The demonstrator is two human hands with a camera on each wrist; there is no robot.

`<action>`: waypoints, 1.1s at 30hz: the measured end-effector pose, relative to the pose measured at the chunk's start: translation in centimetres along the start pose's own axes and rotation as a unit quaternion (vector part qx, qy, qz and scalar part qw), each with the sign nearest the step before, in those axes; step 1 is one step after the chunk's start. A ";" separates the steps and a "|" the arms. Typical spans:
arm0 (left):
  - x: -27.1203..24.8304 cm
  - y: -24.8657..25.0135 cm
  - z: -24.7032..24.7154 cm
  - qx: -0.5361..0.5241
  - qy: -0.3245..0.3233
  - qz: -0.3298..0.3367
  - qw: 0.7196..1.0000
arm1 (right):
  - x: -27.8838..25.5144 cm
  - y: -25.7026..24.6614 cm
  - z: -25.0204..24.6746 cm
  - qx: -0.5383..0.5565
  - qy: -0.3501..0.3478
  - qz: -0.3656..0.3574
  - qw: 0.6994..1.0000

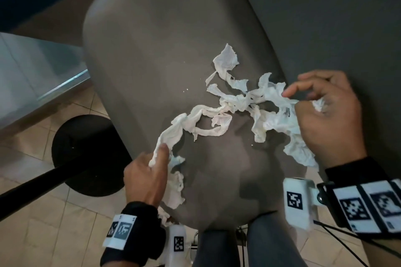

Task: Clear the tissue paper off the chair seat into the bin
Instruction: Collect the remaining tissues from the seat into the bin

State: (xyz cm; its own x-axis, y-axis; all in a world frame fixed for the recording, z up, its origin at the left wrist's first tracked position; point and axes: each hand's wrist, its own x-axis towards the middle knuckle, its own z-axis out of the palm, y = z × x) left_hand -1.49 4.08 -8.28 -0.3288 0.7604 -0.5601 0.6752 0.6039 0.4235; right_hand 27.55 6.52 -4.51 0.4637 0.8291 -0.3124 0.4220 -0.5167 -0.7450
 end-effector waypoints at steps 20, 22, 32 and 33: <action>3.9 6.0 6.1 0.122 -0.074 0.117 0.983 | 0.9 8.0 5.0 -0.233 -0.197 0.085 0.949; 4.6 6.2 7.2 0.160 -0.094 0.086 0.979 | 0.6 8.5 5.0 -0.222 -0.170 0.078 0.957; 3.8 6.3 4.5 -0.041 0.075 0.079 0.993 | 0.1 7.6 2.1 -0.038 -0.068 0.050 0.996; 3.4 6.2 4.2 -0.082 0.087 0.076 0.990 | 0.0 7.4 1.9 -0.032 -0.068 0.046 0.996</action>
State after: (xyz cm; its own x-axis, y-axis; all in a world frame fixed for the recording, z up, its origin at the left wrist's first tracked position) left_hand 4.38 9.37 -10.56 -0.3503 0.8661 -0.3565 0.6141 0.4998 0.6108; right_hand 29.23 3.11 -11.20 0.3955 0.7962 -0.4578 0.4323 -0.6012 -0.6721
